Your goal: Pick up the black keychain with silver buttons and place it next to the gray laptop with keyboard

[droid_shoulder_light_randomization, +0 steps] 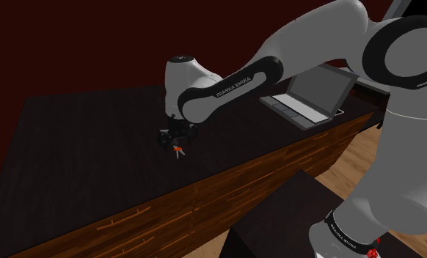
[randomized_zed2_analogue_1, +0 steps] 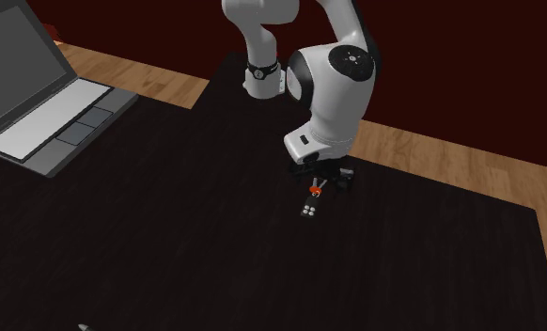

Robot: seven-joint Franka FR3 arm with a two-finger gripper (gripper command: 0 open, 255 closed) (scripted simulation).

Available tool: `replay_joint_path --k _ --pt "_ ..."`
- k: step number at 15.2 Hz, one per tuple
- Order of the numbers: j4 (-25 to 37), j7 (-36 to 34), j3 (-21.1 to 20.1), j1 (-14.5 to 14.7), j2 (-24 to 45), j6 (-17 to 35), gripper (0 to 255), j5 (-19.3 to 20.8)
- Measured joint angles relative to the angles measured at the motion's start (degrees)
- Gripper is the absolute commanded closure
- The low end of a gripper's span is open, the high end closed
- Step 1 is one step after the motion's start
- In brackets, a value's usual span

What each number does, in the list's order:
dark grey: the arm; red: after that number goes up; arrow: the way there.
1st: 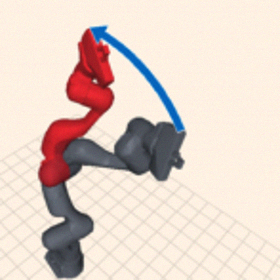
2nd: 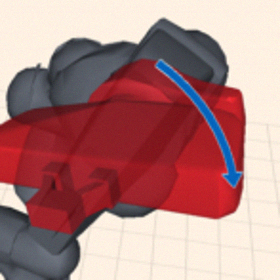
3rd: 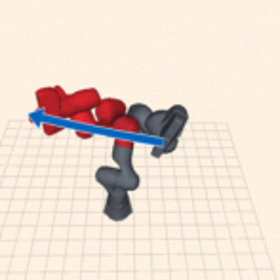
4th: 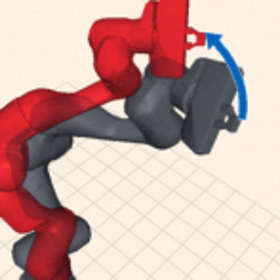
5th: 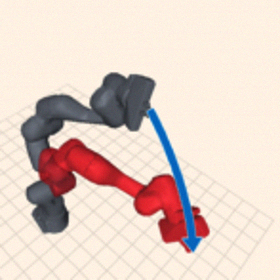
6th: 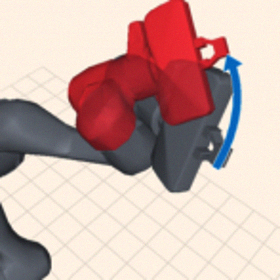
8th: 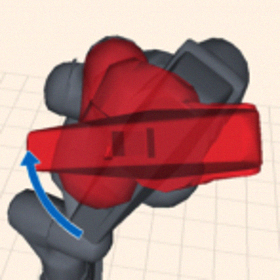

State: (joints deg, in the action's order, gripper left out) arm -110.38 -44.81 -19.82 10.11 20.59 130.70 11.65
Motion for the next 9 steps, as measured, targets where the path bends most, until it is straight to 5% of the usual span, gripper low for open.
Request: replay_joint_path --k 9 --pt "0.5 -0.2 -0.1 0.2 0.1 -0.2 255 0.1"
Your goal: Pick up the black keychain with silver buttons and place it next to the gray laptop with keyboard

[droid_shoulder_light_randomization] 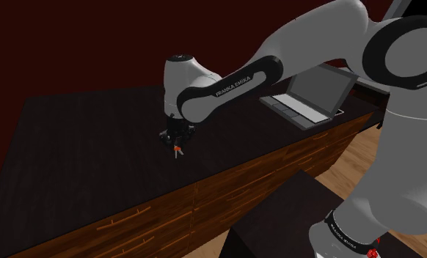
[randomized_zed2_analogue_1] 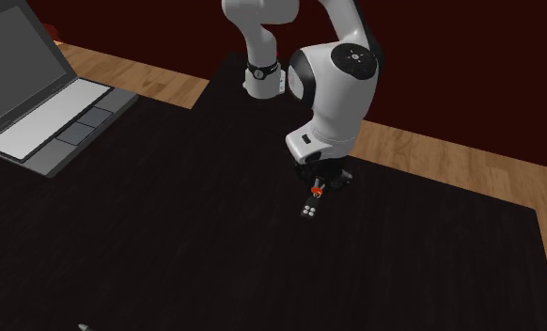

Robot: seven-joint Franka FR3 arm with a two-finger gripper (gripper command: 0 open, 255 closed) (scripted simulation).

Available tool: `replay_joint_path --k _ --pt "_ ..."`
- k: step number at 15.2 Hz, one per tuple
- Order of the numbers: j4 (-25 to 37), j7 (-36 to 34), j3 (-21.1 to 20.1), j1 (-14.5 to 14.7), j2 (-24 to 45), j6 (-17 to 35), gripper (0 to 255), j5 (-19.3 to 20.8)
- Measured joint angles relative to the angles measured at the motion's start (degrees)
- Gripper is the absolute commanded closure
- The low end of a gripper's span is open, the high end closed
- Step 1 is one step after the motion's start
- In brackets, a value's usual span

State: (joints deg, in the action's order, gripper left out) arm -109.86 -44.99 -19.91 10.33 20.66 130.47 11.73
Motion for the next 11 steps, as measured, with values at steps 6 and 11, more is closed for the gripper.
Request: replay_joint_path --k 6,11 --pt "0.3 0.8 -0.3 -0.5 -1.7 -2.1 255 -1.0" --pt "1.6 1.7 -0.7 -0.8 -3.8 -5.3 255 -2.1"
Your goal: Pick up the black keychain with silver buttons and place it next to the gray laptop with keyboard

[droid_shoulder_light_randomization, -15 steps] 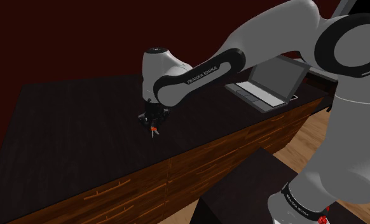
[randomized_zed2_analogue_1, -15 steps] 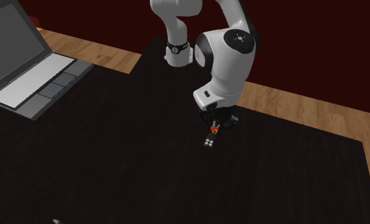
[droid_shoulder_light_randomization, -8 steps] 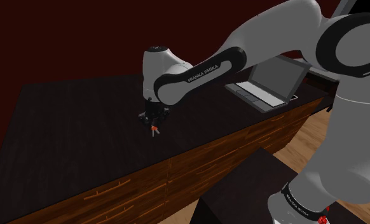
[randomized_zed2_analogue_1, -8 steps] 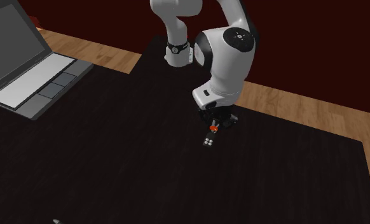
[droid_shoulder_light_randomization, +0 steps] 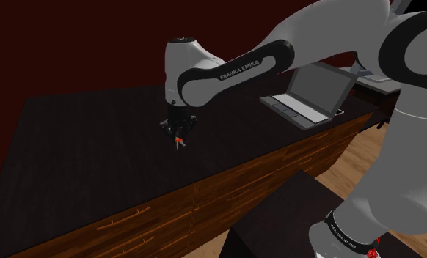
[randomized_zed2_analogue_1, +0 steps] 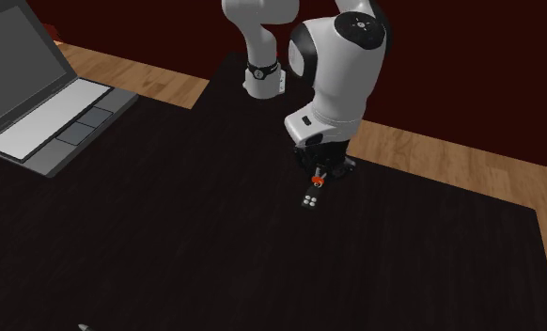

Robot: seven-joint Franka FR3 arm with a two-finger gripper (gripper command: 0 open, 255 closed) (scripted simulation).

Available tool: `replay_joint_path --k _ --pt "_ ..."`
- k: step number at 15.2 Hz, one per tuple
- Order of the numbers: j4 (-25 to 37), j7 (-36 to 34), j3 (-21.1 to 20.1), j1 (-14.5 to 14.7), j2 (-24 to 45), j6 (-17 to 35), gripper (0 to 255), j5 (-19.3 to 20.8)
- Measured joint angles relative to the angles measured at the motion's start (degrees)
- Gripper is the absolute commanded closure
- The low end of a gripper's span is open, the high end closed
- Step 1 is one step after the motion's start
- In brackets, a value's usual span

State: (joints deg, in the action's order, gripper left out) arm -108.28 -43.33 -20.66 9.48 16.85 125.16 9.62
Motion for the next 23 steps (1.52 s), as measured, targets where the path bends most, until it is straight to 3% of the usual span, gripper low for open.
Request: replay_joint_path --k 23 --pt "11.1 2.4 -1.0 -0.4 -5.4 -16.0 255 -3.1"
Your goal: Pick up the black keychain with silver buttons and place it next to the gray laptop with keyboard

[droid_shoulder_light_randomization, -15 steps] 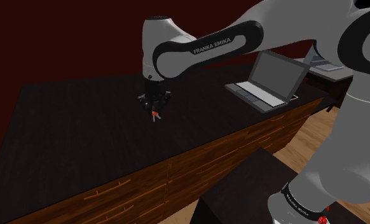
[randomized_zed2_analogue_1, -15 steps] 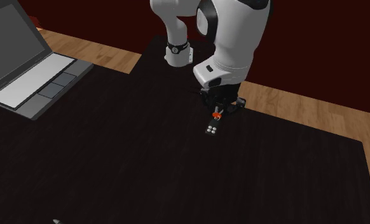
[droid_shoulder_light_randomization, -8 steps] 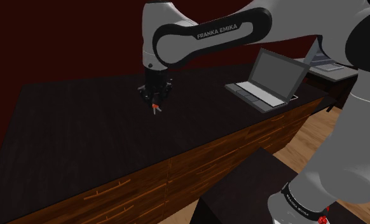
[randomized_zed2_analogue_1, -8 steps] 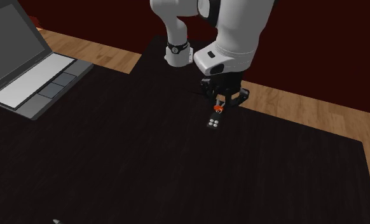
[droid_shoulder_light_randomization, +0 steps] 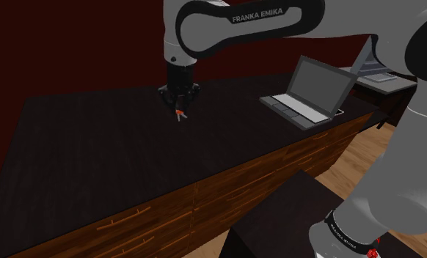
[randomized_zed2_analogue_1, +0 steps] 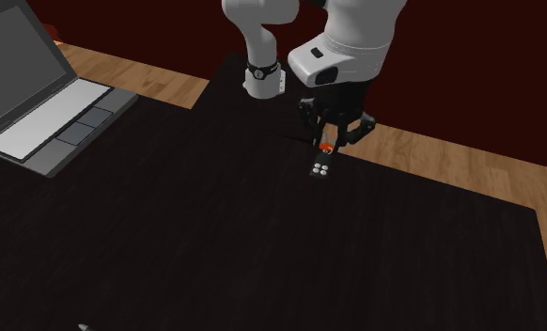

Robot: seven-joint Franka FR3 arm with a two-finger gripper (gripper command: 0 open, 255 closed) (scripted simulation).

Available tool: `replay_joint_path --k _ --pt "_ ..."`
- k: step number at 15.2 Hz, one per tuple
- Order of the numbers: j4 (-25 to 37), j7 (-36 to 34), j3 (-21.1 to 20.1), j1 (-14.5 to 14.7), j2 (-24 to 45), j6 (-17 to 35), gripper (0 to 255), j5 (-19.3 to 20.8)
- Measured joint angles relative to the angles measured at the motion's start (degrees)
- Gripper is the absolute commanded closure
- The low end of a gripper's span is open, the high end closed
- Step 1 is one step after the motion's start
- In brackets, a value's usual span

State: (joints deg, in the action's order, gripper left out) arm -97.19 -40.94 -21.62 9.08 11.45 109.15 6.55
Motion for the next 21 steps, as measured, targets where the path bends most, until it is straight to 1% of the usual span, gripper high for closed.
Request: replay_joint_path --k 8,21 --pt "5.3 0.5 -0.1 0.1 -0.6 -5.9 255 -0.4" --pt "17.2 0.6 -0.4 0.9 0.7 -16.5 255 0.0"
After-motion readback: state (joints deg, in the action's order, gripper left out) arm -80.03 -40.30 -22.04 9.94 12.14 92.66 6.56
